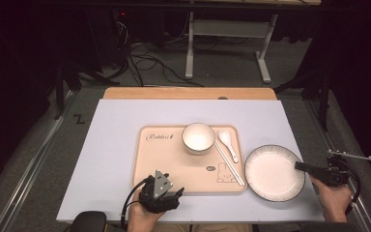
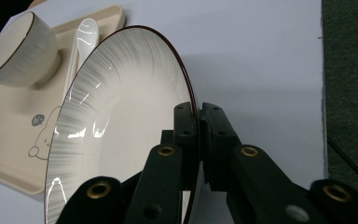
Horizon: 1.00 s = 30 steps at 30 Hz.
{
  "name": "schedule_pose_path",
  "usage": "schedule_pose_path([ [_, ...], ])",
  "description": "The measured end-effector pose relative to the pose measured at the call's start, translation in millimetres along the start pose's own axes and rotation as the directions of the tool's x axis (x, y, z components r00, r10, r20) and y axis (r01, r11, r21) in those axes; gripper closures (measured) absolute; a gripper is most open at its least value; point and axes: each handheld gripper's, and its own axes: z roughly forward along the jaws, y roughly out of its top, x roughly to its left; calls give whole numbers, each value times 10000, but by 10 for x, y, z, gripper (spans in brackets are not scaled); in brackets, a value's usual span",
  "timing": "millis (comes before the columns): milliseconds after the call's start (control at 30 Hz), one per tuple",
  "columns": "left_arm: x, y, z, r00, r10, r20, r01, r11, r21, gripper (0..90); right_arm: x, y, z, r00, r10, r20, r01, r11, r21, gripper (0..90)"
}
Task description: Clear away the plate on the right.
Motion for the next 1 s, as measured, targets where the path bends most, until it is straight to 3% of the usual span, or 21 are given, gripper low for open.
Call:
schedule_pose_path([
  [200, -19, -5, 7, 9999, 3, 135, -2, 10000, -84, 325, 19, -6, -22, 9999, -108, -9, 108, 9998, -136, 869],
  [533, -83, -3, 10, 9944, 732, 761, -704, 9968, -385, 350, 20, -58, -98, 9994, -74, -346, 61, 9992, -383, 868],
  [800, -131, 37, 125, 9938, 105, 1111, -100, 9999, -51, 337, 37, -162, -152, 9973, 140, -717, -174, 9987, -469, 868],
  [1000, -194, 46, 194, 9883, 131, 1519, -146, 9999, 91, 339, 68, -240, -198, 9956, 226, -913, -269, 9986, -457, 868],
])
